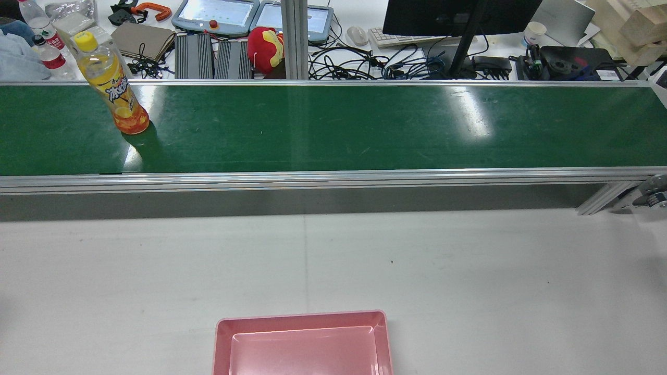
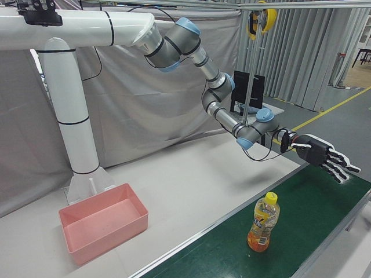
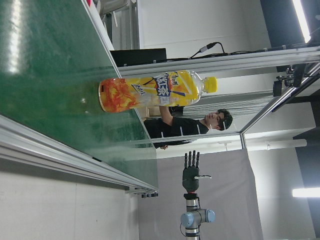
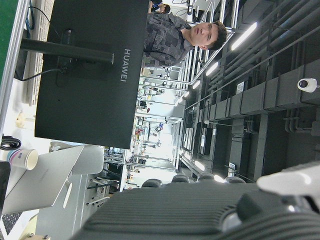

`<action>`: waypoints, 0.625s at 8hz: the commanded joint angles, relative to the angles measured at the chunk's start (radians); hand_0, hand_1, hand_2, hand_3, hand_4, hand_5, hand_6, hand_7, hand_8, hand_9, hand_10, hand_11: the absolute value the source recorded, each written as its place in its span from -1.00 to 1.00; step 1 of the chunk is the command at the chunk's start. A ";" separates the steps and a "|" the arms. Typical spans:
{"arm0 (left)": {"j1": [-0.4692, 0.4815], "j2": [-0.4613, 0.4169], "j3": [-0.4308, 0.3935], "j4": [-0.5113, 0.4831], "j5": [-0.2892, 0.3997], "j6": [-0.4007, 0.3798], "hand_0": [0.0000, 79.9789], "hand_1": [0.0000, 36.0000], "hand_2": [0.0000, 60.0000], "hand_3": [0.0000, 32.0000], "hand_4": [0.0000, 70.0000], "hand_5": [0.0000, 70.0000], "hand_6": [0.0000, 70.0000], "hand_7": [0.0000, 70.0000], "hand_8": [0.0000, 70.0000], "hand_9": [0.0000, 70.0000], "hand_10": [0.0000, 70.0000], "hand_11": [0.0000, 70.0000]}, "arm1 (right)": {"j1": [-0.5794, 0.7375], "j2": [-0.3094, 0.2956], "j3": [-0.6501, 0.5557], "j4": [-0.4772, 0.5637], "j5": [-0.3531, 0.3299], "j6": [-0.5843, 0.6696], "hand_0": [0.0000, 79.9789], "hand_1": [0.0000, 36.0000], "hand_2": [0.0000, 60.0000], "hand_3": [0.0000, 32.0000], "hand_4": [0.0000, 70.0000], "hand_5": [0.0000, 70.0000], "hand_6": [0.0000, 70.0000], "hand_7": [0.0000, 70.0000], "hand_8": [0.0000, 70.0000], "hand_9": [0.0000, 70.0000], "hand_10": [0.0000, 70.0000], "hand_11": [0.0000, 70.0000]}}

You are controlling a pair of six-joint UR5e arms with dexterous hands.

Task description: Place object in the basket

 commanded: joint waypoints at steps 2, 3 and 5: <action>0.001 -0.002 -0.008 -0.026 -0.001 0.000 0.34 -0.50 -1.00 -0.85 -1.00 -0.23 -1.00 -0.94 -0.71 -0.63 -0.75 -0.59 | 0.000 0.000 0.000 0.000 0.000 0.000 -1.00 -1.00 -1.00 -1.00 -1.00 -1.00 -1.00 -1.00 -1.00 -1.00 -1.00 -1.00; 0.000 -0.002 -0.012 -0.034 -0.003 0.000 0.35 -0.56 -1.00 -0.84 -1.00 -0.24 -1.00 -0.94 -0.71 -0.63 -0.75 -0.60 | 0.000 0.000 0.000 0.000 0.000 0.000 -1.00 -1.00 -1.00 -1.00 -1.00 -1.00 -1.00 -1.00 -1.00 -1.00 -1.00 -1.00; 0.007 -0.005 -0.023 -0.041 -0.001 0.043 0.32 -0.50 -1.00 -0.81 -1.00 -0.21 -1.00 -0.94 -0.71 -0.64 -0.74 -0.57 | 0.000 0.000 0.000 0.000 0.002 0.000 -1.00 -1.00 -1.00 -1.00 -1.00 -1.00 -1.00 -1.00 -1.00 -1.00 -1.00 -1.00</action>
